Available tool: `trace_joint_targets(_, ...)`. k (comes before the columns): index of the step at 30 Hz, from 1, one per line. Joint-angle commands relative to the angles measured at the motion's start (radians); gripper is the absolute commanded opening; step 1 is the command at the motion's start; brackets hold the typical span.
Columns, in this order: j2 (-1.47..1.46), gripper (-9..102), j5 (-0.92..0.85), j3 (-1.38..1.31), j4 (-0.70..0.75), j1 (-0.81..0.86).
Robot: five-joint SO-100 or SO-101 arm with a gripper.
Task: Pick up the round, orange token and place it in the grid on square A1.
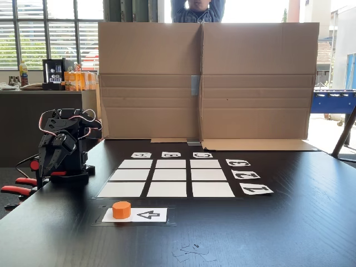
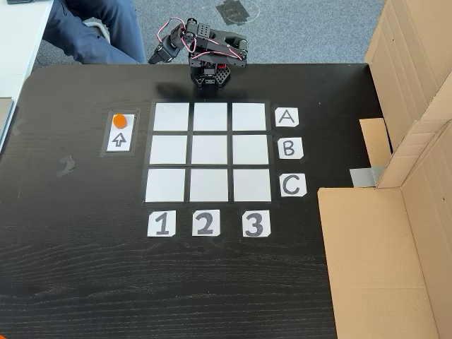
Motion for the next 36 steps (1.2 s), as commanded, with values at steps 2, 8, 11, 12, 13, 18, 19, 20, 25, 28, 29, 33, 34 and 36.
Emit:
trace_joint_targets(2,-0.009,14,-0.057,0.0,0.003,0.0)
trace_joint_targets(8,-0.009,14,-0.058,0.0,0.003,0.0)
trace_joint_targets(11,-0.009,14,-0.058,0.0,0.003,0.0)
trace_joint_targets(12,-0.009,14,-0.058,0.0,0.003,0.0)
trace_joint_targets(13,-0.009,14,-0.058,0.0,0.003,0.0)
trace_joint_targets(18,-0.021,16,-0.066,-0.005,0.002,0.0)
trace_joint_targets(19,-0.025,16,-0.072,-0.008,0.002,0.003)
trace_joint_targets(20,-0.029,17,-0.084,-0.011,0.002,0.008)
trace_joint_targets(25,-0.17,17,-0.132,-0.107,0.002,0.009)
trace_joint_targets(28,-0.321,17,-0.135,-0.252,0.002,0.002)
trace_joint_targets(29,-0.373,17,-0.135,-0.308,0.002,-0.002)
trace_joint_targets(33,-0.569,18,-0.16,-0.523,0.038,-0.009)
trace_joint_targets(34,-0.615,18,-0.179,-0.574,0.063,-0.011)
trace_joint_targets(36,-0.707,18,-0.216,-0.669,0.124,-0.017)
